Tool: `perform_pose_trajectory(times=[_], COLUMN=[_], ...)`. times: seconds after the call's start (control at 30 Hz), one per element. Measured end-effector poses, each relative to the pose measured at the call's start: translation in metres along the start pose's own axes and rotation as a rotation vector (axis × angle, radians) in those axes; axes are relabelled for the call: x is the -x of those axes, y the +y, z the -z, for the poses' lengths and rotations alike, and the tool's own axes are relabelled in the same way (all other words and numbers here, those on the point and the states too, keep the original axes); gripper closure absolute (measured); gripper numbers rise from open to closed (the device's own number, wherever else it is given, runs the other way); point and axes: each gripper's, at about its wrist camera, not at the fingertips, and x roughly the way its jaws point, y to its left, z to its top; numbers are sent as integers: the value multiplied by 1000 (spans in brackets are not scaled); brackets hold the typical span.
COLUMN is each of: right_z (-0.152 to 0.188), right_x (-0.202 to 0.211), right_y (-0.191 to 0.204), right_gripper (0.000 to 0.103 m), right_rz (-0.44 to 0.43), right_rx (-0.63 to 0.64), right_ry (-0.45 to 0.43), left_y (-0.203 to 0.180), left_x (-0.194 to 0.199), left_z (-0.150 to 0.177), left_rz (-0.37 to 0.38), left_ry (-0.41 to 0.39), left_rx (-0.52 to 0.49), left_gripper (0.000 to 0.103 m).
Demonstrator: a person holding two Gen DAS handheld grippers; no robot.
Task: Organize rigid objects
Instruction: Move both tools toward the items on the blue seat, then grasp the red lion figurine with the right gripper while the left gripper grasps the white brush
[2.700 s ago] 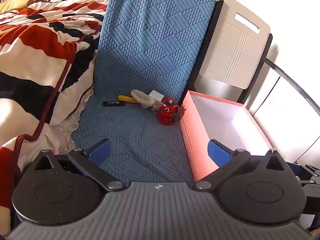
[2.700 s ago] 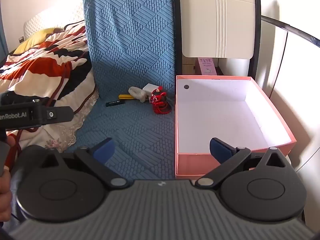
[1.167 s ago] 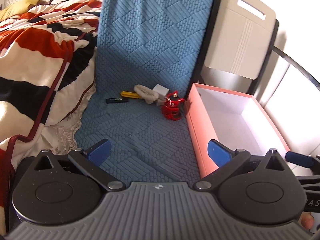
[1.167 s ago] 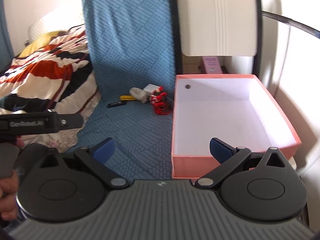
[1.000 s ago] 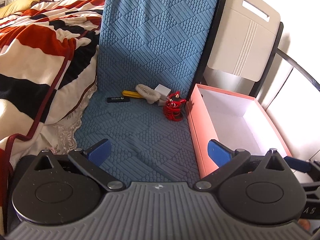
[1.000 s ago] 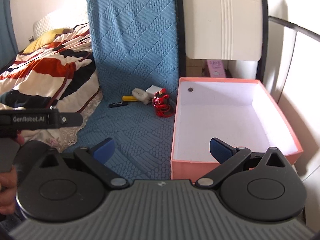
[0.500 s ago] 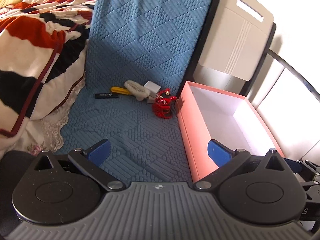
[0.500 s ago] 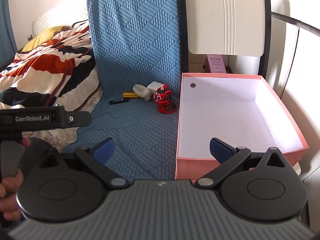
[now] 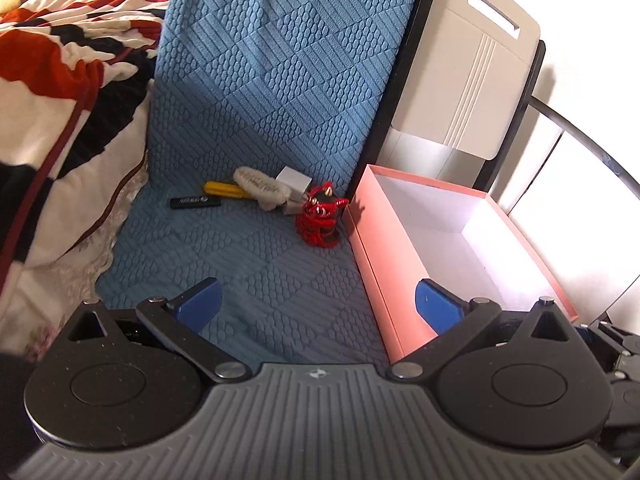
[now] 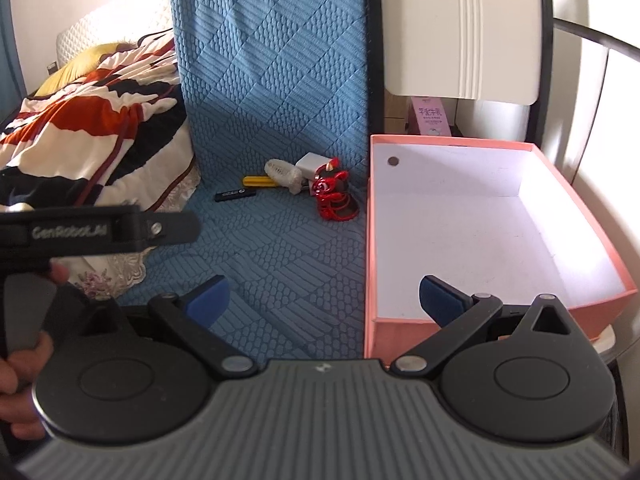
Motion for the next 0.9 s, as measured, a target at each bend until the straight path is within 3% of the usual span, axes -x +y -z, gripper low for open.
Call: perform_pose_trajectory(times=[0.2, 0.4, 0.8, 0.9], right_z=[-3, -9, -28, -33], right_x=[-20, -52, -109, -126], right_y=[4, 6, 11, 8], right_gripper=[0, 0, 0, 8], right_rz=[17, 12, -5, -10], right_rx=[-17, -14, -15, -13], right_ry=[-17, -26, -78, -75], left_y=[27, 55, 73, 81], left_x=[-34, -68, -138, -154], left_z=[-15, -25, -38, -46], left_rz=[7, 12, 4, 4], left_ry=[-29, 4, 96, 107], left_rx=[38, 75, 111, 133], left_gripper=[0, 0, 0, 0])
